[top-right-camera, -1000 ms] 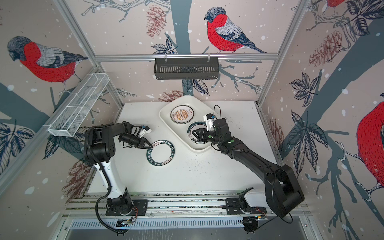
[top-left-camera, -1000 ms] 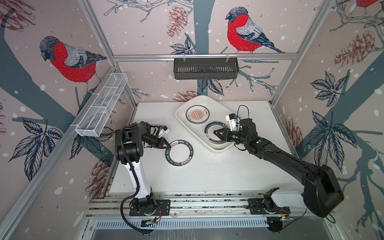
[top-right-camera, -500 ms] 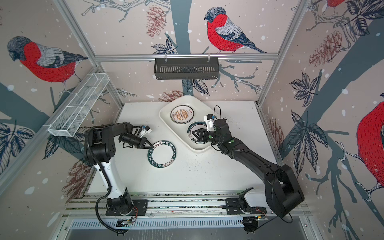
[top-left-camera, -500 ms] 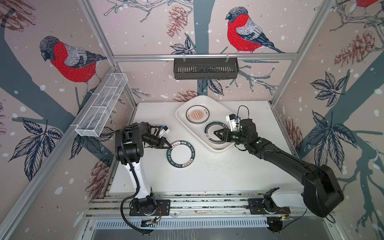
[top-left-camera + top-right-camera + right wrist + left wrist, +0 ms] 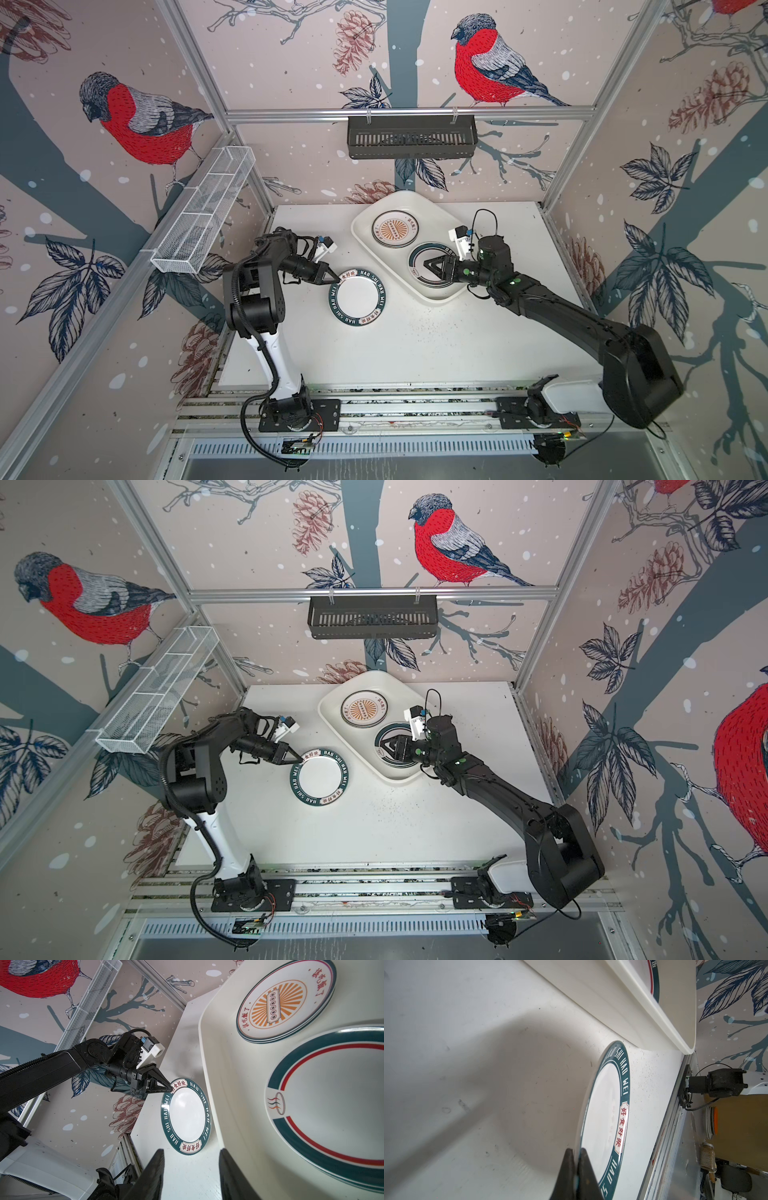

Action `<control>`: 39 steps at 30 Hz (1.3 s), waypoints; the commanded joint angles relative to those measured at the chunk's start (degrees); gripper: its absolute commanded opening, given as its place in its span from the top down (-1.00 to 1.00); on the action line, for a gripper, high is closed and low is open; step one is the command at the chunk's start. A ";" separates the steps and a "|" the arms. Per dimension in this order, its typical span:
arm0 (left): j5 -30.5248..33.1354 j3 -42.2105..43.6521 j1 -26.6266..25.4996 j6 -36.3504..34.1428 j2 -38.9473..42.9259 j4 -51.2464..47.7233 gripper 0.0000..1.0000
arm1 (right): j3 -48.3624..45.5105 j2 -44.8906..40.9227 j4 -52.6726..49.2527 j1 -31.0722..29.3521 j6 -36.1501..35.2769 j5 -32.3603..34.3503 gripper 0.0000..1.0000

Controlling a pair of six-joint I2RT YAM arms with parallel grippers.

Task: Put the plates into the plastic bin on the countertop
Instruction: 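Hold the plate upright with the left gripper while the right gripper grasps its far rim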

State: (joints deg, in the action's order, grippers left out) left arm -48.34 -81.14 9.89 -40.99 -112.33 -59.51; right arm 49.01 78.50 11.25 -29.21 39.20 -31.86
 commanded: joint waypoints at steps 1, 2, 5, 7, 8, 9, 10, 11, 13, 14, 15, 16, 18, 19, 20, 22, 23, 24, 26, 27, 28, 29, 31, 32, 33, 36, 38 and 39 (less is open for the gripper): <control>-1.53 -1.71 0.04 -2.25 1.94 -5.89 1.00 | 1.14 0.83 2.86 0.01 0.09 -2.65 0.11; -1.50 -2.18 0.04 -2.33 2.51 -6.45 1.00 | 1.55 1.12 2.73 -0.03 -0.13 -3.01 0.11; -1.23 -3.75 0.02 -2.91 3.76 -8.51 1.00 | 2.36 1.97 2.96 -0.35 -0.80 -4.50 0.11; -1.54 -4.95 0.04 -3.62 4.52 -10.19 1.00 | 3.31 2.72 2.45 -1.26 -2.65 -5.82 0.11; -1.63 -5.52 0.02 -3.76 4.95 -10.77 1.00 | 4.13 3.20 1.45 -2.18 -4.36 -6.06 0.11; -1.74 -5.97 -0.05 -3.66 5.36 -11.14 1.00 | 4.66 3.51 0.89 -2.86 -5.40 -6.12 0.11; -1.92 -6.53 -0.05 -3.66 5.82 -11.78 1.00 | 5.17 3.99 0.47 -3.56 -6.27 -6.37 0.11; -2.10 -7.28 -0.05 -3.66 6.19 -12.32 1.00 | 5.53 4.68 0.36 -4.19 -6.77 -6.68 0.11; -2.44 -8.57 -0.22 -3.78 6.63 -13.63 1.00 | 6.10 5.62 0.44 -5.32 -7.68 -6.46 0.11; -2.33 -9.19 -0.37 -4.00 6.91 -14.20 1.00 | 6.33 6.07 0.24 -5.96 -8.19 -5.70 0.11; -2.27 -9.61 -0.46 -4.01 7.18 -14.57 1.00 | 6.65 6.39 -0.11 -6.51 -8.74 -4.85 0.11; -2.32 -9.90 -0.49 -3.92 7.62 -14.69 1.00 | 7.07 7.02 -0.49 -7.24 -9.38 -4.05 0.11; -2.55 -10.26 -0.70 -3.91 8.31 -15.35 1.00 | 7.82 7.98 -1.13 -8.44 -10.61 -2.36 0.11; -2.63 -10.57 -0.92 -4.00 8.73 -15.75 1.00 | 8.22 8.47 -1.29 -9.10 -11.08 -1.44 0.11; -2.73 -10.74 -1.13 -4.09 9.04 -16.22 1.00 | 8.48 9.04 -1.31 -9.64 -11.46 -0.62 0.11; -3.10 -11.20 -1.61 -4.05 9.70 -16.80 1.00 | 8.81 10.18 -0.86 -10.28 -11.59 0.15 0.11; -3.27 -11.49 -1.86 -3.93 10.04 -17.09 1.00 | 8.88 10.76 -0.35 -10.57 -11.52 0.29 0.11; -3.37 -11.65 -2.09 -3.85 10.32 -17.18 1.00 | 8.82 11.39 0.25 -10.75 -11.32 0.30 0.12; -3.73 -12.00 -2.55 -3.61 10.97 -17.39 1.00 | 8.95 12.34 1.05 -11.20 -11.08 0.90 0.12; -3.88 -12.18 -2.84 -3.57 11.20 -17.48 1.00 | 9.12 12.74 1.02 -11.34 -11.16 1.37 0.12; -4.13 -12.32 -3.09 -3.48 11.42 -17.73 1.00 | 9.17 13.05 1.29 -11.48 -11.16 1.61 0.12; -4.30 -12.46 -3.36 -3.40 11.69 -17.79 1.00 | 9.09 13.47 1.82 -11.60 -11.00 1.41 0.12; -4.73 -12.55 -3.84 -3.00 12.14 -17.86 1.00 | 9.21 14.17 2.72 -11.72 -10.65 0.79 0.12; -5.03 -12.55 -4.11 -2.87 12.29 -17.93 1.00 | 9.34 14.54 3.06 -11.91 -10.50 0.51 0.13; -5.09 -12.56 -4.41 -2.79 12.47 -17.94 1.00 | 9.36 14.71 3.29 -12.01 -10.46 0.40 0.13; -5.52 -12.60 -4.76 -2.69 12.84 -17.81 1.00 | 9.22 15.18 4.29 -12.10 -9.96 0.20 0.16; -5.96 -12.64 -4.90 -2.54 12.95 -17.88 1.00 | 8.86 15.27 5.58 -12.10 -9.35 -0.37 0.19; -6.26 -12.79 -4.89 -2.58 12.91 -17.99 1.00 | 8.67 15.28 6.32 -12.05 -9.02 -0.77 0.23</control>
State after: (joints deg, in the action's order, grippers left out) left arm -51.03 -93.34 5.04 -43.31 -99.98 -74.70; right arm 57.89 93.62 13.67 -41.17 28.77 -31.66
